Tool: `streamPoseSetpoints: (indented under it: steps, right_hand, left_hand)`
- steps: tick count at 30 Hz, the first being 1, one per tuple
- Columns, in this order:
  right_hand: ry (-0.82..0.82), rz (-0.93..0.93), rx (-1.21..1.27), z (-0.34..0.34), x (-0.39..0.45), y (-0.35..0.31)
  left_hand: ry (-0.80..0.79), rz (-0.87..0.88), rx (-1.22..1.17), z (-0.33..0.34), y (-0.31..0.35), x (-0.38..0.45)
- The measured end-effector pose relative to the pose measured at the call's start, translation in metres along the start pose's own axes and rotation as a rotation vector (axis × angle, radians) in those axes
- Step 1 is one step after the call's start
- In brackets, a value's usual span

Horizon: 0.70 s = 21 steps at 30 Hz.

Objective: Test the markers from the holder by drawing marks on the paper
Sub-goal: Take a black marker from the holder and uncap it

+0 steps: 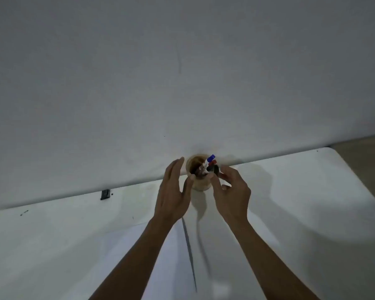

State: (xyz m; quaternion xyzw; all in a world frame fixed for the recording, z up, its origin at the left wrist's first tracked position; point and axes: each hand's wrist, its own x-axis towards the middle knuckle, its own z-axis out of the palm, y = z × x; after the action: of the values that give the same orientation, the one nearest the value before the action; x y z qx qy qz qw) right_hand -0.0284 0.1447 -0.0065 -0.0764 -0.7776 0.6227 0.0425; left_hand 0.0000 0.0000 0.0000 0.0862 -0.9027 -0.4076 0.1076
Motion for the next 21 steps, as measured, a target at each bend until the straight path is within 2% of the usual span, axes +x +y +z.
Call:
streamPoseSetpoints:
  steps: [6,11,15,21]
  right_hand:
    - [0.031,0.034,0.011,0.013,0.015,0.008]
    - [0.068,0.033,-0.015,0.018,0.019,0.012]
    - [0.064,0.02,-0.038,0.02,0.017,0.014]
    - [0.065,-0.088,-0.098,0.017,0.018,0.013]
  left_hand:
    - [-0.037,-0.064,-0.104,0.017,-0.007,0.015]
    - [-0.016,-0.007,-0.128,0.023,-0.009,0.019]
    - [-0.001,-0.027,-0.181,0.026,-0.014,0.017]
    - [0.012,-0.053,-0.224,0.031,-0.02,0.016]
